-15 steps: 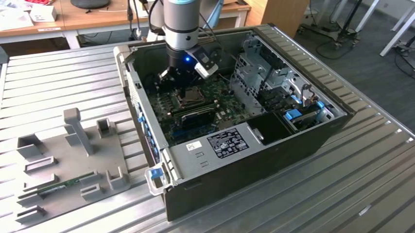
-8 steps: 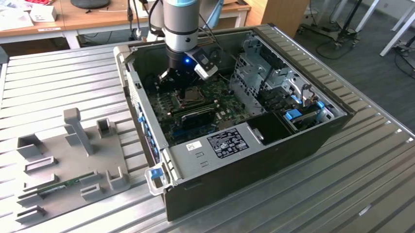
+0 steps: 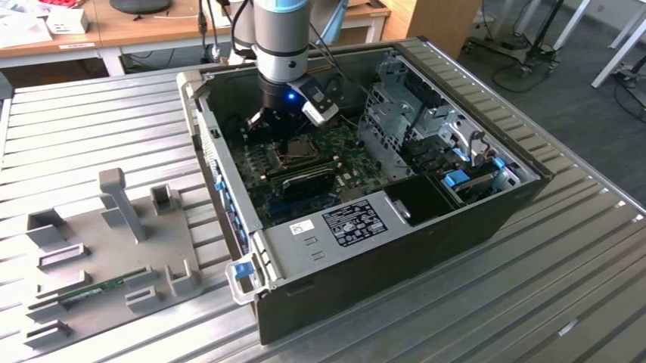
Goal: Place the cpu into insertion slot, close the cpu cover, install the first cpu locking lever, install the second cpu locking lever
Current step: 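Close the cpu cover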
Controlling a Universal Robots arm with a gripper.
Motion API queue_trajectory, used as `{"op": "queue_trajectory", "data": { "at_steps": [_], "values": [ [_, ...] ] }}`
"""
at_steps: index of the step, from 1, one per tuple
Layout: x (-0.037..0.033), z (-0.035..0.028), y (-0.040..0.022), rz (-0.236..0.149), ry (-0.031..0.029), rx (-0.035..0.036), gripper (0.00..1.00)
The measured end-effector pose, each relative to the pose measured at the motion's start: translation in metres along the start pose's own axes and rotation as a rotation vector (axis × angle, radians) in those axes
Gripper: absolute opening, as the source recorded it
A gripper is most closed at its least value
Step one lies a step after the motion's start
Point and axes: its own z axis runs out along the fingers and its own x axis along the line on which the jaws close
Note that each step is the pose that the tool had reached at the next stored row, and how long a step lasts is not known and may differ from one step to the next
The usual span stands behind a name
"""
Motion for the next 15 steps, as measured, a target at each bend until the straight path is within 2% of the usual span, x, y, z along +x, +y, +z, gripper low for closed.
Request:
{"op": "queue_trajectory", "data": {
  "at_steps": [3, 15],
  "values": [
    [0.0001, 0.0024, -0.0001, 0.000, -0.0001, -0.0001, 0.10],
    [0.0002, 0.0039, -0.0002, 0.000, 0.0004, 0.0006, 0.10]
  ]
}}
